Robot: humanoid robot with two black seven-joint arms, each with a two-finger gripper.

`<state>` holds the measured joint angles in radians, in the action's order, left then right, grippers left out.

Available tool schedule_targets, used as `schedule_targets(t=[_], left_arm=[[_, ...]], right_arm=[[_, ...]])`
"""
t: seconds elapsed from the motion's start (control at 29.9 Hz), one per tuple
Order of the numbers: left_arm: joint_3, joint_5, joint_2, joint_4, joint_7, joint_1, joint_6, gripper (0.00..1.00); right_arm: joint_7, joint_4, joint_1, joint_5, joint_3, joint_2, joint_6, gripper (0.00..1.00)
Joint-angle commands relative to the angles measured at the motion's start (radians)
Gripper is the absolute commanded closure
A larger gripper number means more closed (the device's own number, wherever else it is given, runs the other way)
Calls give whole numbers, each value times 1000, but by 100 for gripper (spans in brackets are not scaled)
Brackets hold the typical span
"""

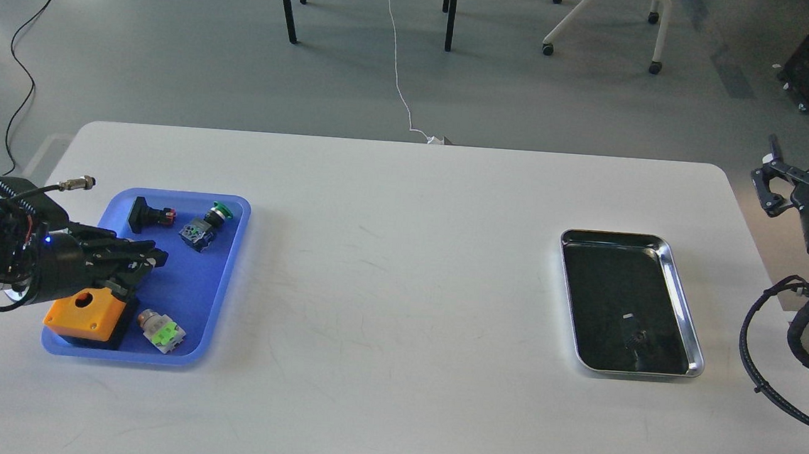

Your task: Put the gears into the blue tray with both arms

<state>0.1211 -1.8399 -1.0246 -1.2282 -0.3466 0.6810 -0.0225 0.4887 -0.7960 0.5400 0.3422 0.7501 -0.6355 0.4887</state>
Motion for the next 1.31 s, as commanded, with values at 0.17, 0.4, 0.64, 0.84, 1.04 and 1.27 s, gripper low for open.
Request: schedule_targets(t=[0.17, 0.4, 0.64, 0.84, 1.04, 1.27], left_arm=[[0, -1, 41, 25, 4, -37, 9, 83], [0, -2, 72, 47, 4, -52, 9, 71], [2, 5, 75, 64, 0, -57, 9, 42], [47, 72, 63, 61, -22, -28, 13, 25], [181, 387, 63, 64, -38, 64, -1, 7], [209, 910, 84, 81, -38, 192, 1, 3]], right_arm=[[0, 3, 1, 0, -2, -15, 0, 2], [0, 4, -2, 0, -2, -13, 0, 2], [0, 3, 0, 0, -2, -13, 0, 2], [0, 6, 4, -6, -5, -20, 0, 2], [0, 7, 76, -100, -18, -93, 0, 2], [0, -2, 231, -412, -75, -133, 0, 2]])
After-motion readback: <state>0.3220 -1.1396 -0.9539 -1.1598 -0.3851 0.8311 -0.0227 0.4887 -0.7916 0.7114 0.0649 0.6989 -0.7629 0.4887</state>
